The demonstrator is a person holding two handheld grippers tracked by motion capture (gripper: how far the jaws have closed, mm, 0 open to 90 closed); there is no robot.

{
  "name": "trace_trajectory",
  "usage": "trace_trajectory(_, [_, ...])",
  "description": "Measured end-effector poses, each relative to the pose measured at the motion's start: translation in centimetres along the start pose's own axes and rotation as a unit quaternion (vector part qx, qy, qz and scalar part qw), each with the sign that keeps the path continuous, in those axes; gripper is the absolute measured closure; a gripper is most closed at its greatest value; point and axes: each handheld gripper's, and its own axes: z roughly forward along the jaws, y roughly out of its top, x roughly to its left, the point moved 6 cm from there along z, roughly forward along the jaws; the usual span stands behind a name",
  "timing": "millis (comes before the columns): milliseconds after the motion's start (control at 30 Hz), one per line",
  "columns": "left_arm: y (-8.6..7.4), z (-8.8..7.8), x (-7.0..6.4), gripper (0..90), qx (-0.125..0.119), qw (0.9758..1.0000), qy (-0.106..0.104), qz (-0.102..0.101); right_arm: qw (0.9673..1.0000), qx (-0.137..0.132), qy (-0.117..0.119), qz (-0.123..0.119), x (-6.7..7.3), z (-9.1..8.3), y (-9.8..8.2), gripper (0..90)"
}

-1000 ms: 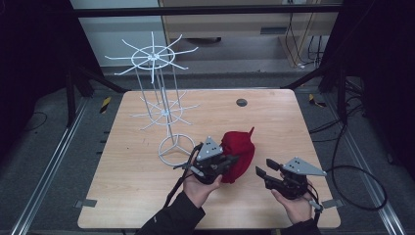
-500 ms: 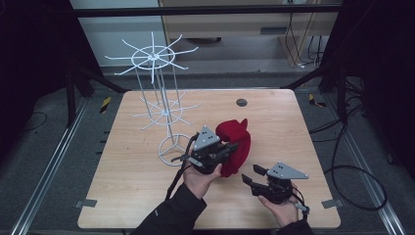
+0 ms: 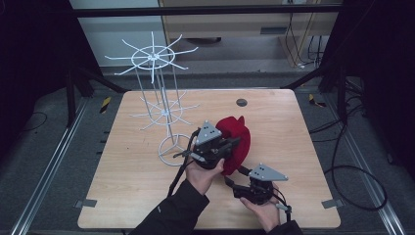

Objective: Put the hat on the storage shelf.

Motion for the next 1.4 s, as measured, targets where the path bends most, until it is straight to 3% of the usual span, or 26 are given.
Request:
trace_trajectory(133, [0.2,0.1,-0.4,88.3,0.002,1.0000,-0.004,0.005,1.0000,-0.007,-0.006,0.004,-0.3,0.1,0.2,46.1])
trace_trajectory(333, [0.4,0.1,-0.6,88.3,0.005,0.9999,-0.005,0.010,0.9999,0.006,-0.013,-0.005,-1.1,-0.3,0.2,84.8])
trace_trajectory(367, [0.4,0.0,-0.5,88.3,0.005,0.9999,-0.005,0.011,0.9999,0.005,-0.016,-0.004,-1.3,-0.4,0.3,87.5])
trace_trajectory(500, [0.4,-0.2,-0.3,88.3,0.003,1.0000,-0.004,0.008,0.9989,0.008,-0.046,-0.009,-2.4,-1.4,0.7,88.7])
trace_trajectory(667, [0.0,-0.6,-0.2,88.2,0.005,0.9999,-0.009,0.009,0.9949,0.005,-0.096,-0.032,-3.9,-2.8,1.4,88.7])
trace_trajectory(800, [-0.7,-0.8,0.0,88.1,0.014,0.9998,-0.011,0.010,0.9929,-0.006,-0.112,-0.041,-4.9,-4.1,2.0,88.7])
trace_trajectory(967, [-2.4,-1.6,0.0,88.1,0.025,0.9995,-0.019,0.010,0.9918,0.011,-0.108,-0.067,-5.0,-5.2,2.6,88.6])
trace_trajectory(1133, [-4.0,-2.6,0.5,88.0,0.038,0.9991,-0.018,0.008,0.9918,0.035,-0.081,-0.092,-4.1,-5.1,2.6,87.7])
trace_trajectory(1300, [-6.5,-3.9,1.9,88.0,0.057,0.9983,-0.009,-0.003,0.9923,0.051,-0.048,-0.101,-3.1,-4.5,2.2,84.1])
trace_trajectory(1400, [-8.1,-4.4,2.9,88.0,0.075,0.9971,-0.002,-0.013,0.9899,0.072,-0.035,-0.117,-2.2,-3.9,1.8,83.3])
